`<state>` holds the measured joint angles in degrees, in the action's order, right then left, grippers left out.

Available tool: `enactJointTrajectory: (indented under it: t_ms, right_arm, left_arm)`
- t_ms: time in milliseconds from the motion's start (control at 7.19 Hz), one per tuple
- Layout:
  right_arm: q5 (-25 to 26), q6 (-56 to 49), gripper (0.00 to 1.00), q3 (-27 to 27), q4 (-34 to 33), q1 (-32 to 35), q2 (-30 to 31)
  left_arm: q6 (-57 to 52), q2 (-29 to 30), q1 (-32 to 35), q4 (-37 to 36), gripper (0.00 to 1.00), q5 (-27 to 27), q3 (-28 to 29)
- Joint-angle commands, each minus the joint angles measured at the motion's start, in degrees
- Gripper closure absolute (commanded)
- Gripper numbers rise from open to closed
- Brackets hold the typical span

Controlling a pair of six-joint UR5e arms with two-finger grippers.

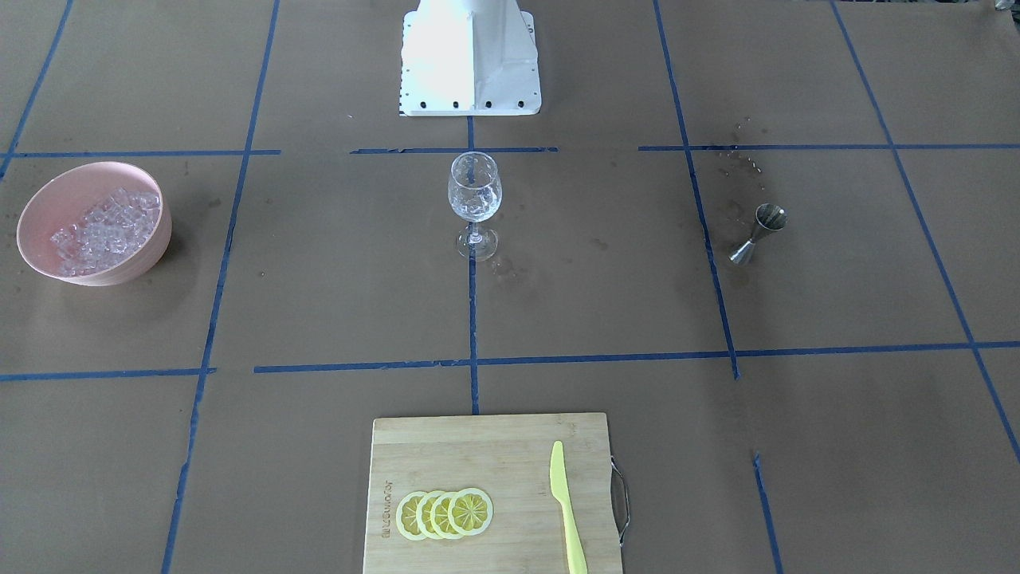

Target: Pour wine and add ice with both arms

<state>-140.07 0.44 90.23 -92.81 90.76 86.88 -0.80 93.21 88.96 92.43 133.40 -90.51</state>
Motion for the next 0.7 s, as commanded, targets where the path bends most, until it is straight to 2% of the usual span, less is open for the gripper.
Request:
enactJointTrajectory:
  t_ms: [0,278,557]
  right_arm:
    - [0.33,0.87,0.00,-0.49,0.17,0.12,0.05]
    - [3.65,2.19,0.00,-1.01,4.36,0.12,0.40]
    - [3.58,4.40,0.00,-1.11,5.09,0.12,0.66]
  left_arm:
    - [1.95,0.66,0.69,0.03,0.00,-0.33,0.24]
    - [1.95,0.75,0.69,0.03,0.00,-0.33,0.24]
    - [1.95,0.75,0.69,0.03,0.00,-0.33,0.24]
